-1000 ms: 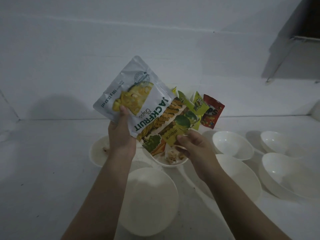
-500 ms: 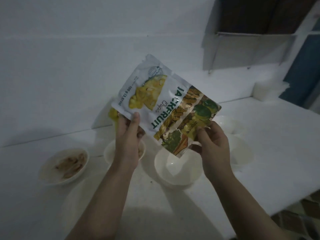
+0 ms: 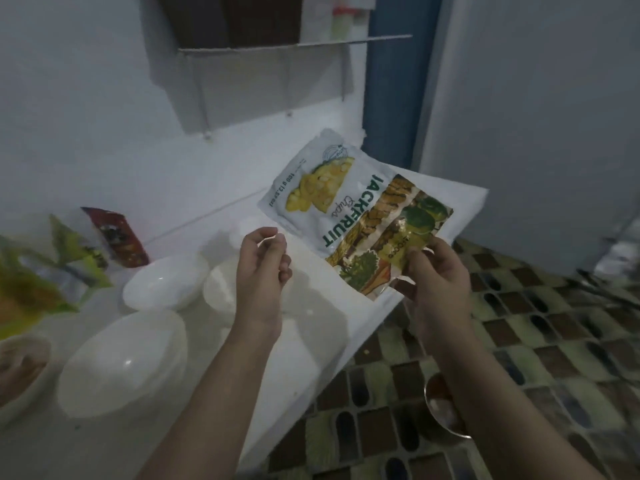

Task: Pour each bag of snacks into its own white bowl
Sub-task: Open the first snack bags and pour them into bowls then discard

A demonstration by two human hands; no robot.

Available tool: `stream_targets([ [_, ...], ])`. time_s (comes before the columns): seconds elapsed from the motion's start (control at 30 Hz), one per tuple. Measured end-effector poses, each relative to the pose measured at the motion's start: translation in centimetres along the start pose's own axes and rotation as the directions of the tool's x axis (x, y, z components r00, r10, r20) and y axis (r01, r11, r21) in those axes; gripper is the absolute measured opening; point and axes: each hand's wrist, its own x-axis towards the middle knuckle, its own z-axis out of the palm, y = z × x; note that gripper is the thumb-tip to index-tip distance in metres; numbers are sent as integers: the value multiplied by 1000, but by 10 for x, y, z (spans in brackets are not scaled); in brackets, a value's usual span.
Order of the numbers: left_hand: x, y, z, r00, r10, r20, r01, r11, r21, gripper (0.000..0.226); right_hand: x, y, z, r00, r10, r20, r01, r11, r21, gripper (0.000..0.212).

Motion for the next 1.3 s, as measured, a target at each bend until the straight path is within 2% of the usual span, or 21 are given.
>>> stream_targets([
  [0.17,-10,-56,88,969,-131,208,125,991,42,14,14,-5,-87,979,1,-204,1,1000,12,18],
  [0.33,-21,-122,164,889,-259,378,224,965,135,12,29,7,-169,916,3,-401,-14,1000,-23,17],
  [0.57,-17,-228,243,759,-453,467,348,889,298,14,68,34,-256,785,45,-617,-119,990,-80,11],
  [0.67,-11,-277,263,687,-546,479,379,832,405,10,85,57,-286,726,86,-682,-210,972,-102,16],
  [0.73,-9,-313,272,636,-610,472,399,784,475,10,93,80,-307,668,119,-735,-284,953,-104,17],
  [0.83,-10,-361,276,599,-685,415,429,712,556,12,101,119,-335,590,207,-781,-433,897,-90,16],
  [0.93,-16,-409,274,553,-762,336,462,617,637,7,110,164,-365,550,268,-791,-607,779,-157,20],
  [1.1,-30,-498,253,543,-814,209,478,503,720,8,129,253,-420,611,257,-749,-757,465,-459,22],
  [1.3,-37,-615,211,567,-813,133,490,463,739,14,155,391,-472,641,295,-709,-759,385,-525,15],
])
